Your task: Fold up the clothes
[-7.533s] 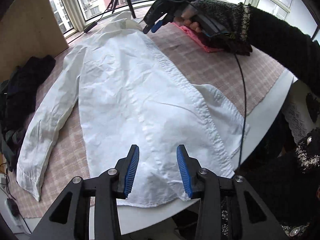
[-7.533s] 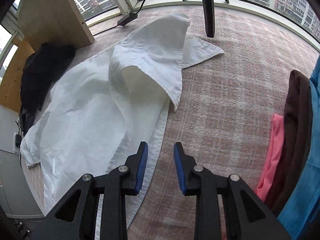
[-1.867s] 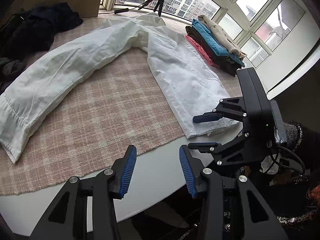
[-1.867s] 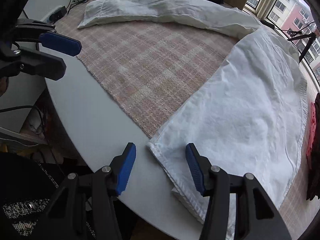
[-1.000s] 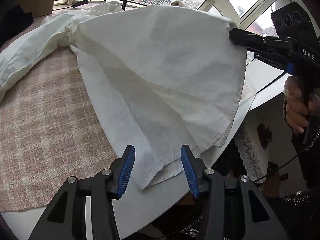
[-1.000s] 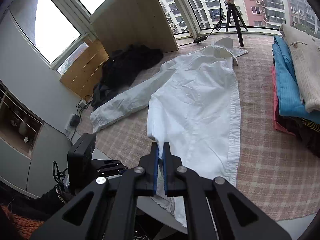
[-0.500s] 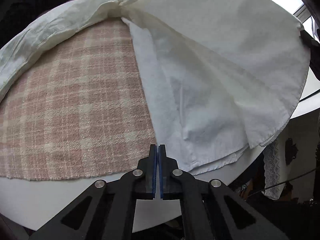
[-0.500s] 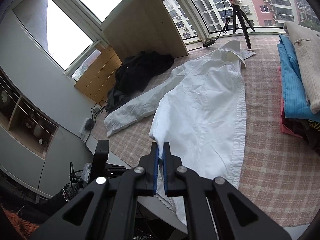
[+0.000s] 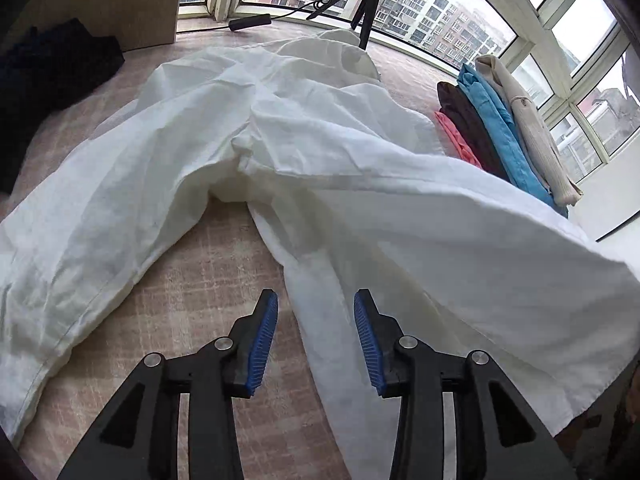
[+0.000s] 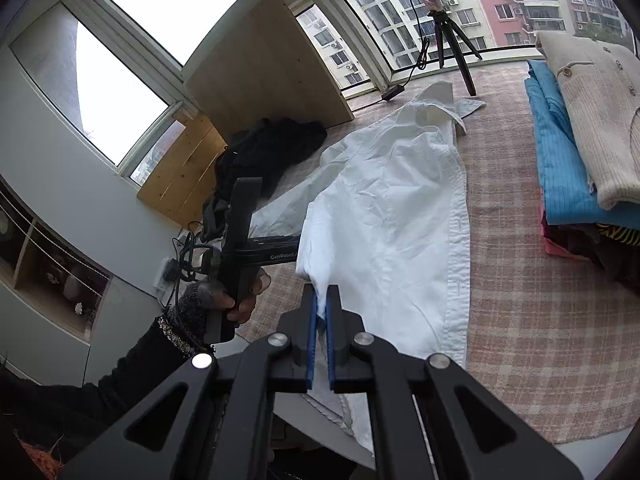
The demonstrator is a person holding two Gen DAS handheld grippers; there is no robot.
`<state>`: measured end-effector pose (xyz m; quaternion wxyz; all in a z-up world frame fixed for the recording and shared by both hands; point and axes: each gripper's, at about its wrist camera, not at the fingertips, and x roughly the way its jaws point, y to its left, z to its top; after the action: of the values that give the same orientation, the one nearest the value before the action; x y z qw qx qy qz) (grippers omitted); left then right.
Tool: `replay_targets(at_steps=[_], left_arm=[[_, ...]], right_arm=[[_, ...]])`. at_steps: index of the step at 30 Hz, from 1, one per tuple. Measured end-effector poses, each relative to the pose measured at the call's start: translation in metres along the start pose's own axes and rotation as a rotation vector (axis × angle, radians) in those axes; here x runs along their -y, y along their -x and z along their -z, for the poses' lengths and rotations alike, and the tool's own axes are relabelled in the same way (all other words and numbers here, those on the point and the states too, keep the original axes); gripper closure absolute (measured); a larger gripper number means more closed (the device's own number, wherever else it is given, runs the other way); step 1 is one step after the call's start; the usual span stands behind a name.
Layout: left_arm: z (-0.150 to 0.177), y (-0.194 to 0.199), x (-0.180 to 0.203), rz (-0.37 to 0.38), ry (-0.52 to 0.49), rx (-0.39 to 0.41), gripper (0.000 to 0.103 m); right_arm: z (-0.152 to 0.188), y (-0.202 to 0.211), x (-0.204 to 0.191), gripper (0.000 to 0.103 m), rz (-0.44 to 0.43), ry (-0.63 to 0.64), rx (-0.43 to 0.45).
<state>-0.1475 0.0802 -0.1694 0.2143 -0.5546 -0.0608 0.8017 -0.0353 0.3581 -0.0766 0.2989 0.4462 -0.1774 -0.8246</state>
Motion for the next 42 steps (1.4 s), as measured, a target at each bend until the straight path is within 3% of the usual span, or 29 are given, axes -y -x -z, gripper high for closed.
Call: replay_targets(at_steps=[4, 9, 12, 13, 16, 20, 22, 27, 30, 33, 35, 37, 42], left_arm=[[-0.022, -0.011, -0.039, 0.051, 0.139, 0.008, 0.065], [-0.036, -0.021, -0.054, 0.090, 0.194, 0.028, 0.065], [-0.044, -0.024, -0.049, 0.036, 0.164, 0.041, 0.070], [-0.046, -0.024, -0.049, 0.018, 0.153, 0.040, 0.088], [-0.048, -0.018, -0.050, 0.001, 0.108, 0.035, 0.098], [-0.052, -0.002, -0.041, -0.097, -0.028, 0.029, 0.101], [-0.052, 0.003, -0.042, -0.103, -0.081, 0.027, 0.101], [-0.060, -0.011, -0.061, -0.249, -0.113, -0.007, 0.103], [-0.057, -0.008, -0.066, -0.172, -0.078, -0.065, 0.103], [-0.031, 0.016, -0.051, -0.094, -0.084, -0.058, 0.097], [-0.002, 0.030, -0.033, -0.049, -0.098, -0.055, 0.081], [0.030, 0.034, -0.010, 0.006, -0.108, -0.079, 0.072], [0.082, 0.020, 0.036, 0.021, -0.135, -0.160, 0.071]], right_arm=[[-0.002, -0.003, 0.002, 0.099, 0.003, -0.018, 0.013], [-0.006, -0.008, 0.001, 0.099, 0.009, -0.022, 0.021], [-0.010, -0.009, 0.001, 0.099, 0.019, -0.021, 0.024], [-0.011, -0.009, 0.001, 0.099, 0.021, -0.023, 0.027], [-0.012, -0.008, 0.002, 0.099, 0.026, -0.026, 0.031], [-0.010, -0.009, 0.003, 0.099, 0.035, -0.034, 0.027], [-0.008, -0.011, 0.006, 0.099, 0.037, -0.042, 0.016], [-0.007, -0.014, 0.012, 0.099, 0.048, -0.070, 0.007], [-0.009, -0.014, 0.012, 0.099, 0.053, -0.071, 0.003], [-0.010, -0.014, 0.010, 0.099, 0.047, -0.061, 0.005], [-0.011, -0.014, 0.010, 0.099, 0.040, -0.060, 0.009], [-0.012, -0.015, 0.012, 0.099, 0.030, -0.067, 0.010], [-0.014, -0.017, 0.008, 0.099, -0.005, -0.051, 0.004]])
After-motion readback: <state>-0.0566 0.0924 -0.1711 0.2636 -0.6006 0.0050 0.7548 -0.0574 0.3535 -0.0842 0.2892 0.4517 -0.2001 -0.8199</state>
